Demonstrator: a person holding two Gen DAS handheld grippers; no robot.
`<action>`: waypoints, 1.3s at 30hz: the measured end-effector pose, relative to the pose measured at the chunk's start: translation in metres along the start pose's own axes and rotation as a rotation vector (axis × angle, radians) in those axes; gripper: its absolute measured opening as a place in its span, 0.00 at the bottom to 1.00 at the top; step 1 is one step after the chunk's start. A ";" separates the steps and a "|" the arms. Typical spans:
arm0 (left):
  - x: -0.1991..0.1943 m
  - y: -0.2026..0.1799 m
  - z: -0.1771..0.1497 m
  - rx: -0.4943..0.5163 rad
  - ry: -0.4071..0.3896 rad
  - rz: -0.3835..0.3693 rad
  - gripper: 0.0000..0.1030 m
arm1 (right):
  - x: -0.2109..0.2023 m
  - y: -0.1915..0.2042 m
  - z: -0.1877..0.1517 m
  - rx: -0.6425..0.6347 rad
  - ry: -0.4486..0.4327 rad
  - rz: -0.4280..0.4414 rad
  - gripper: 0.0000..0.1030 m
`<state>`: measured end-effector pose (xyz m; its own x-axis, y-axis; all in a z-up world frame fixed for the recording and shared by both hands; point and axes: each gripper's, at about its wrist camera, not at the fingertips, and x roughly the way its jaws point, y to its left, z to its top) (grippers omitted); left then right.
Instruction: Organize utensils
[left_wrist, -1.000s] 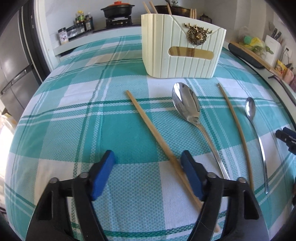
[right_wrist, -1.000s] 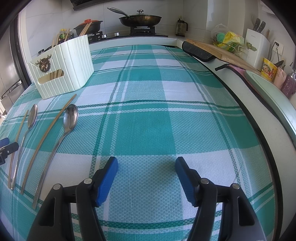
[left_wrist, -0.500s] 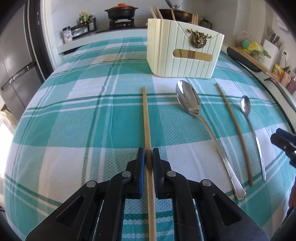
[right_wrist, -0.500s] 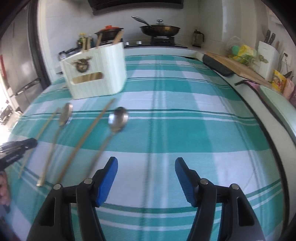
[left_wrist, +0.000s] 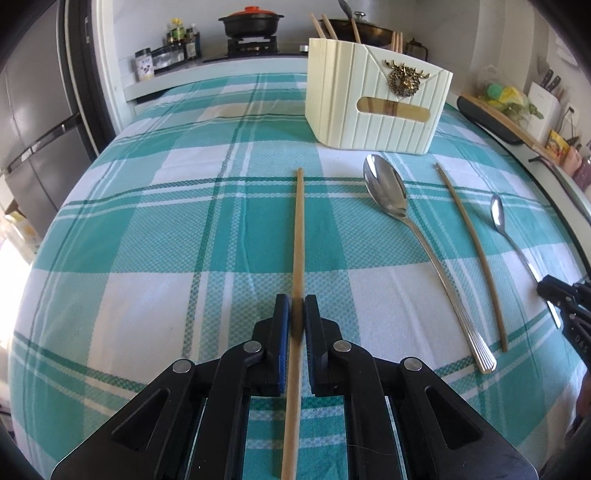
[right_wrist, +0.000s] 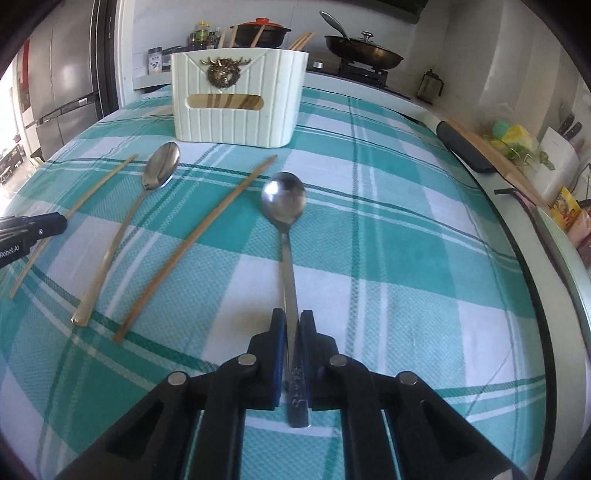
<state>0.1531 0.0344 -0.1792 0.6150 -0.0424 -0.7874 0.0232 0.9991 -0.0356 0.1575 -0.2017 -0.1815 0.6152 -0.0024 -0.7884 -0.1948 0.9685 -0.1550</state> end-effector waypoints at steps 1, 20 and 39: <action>-0.002 0.001 -0.003 0.001 0.002 -0.001 0.08 | -0.003 -0.004 -0.005 -0.003 0.004 -0.017 0.09; 0.006 0.014 0.024 0.085 0.136 -0.153 0.71 | -0.014 -0.067 -0.008 0.213 -0.018 0.039 0.58; 0.052 0.000 0.070 0.183 0.130 -0.095 0.47 | 0.045 -0.048 0.044 0.191 -0.006 -0.023 0.42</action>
<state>0.2405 0.0322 -0.1772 0.4973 -0.1241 -0.8587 0.2260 0.9741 -0.0100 0.2283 -0.2375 -0.1834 0.6226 -0.0238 -0.7822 -0.0324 0.9979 -0.0561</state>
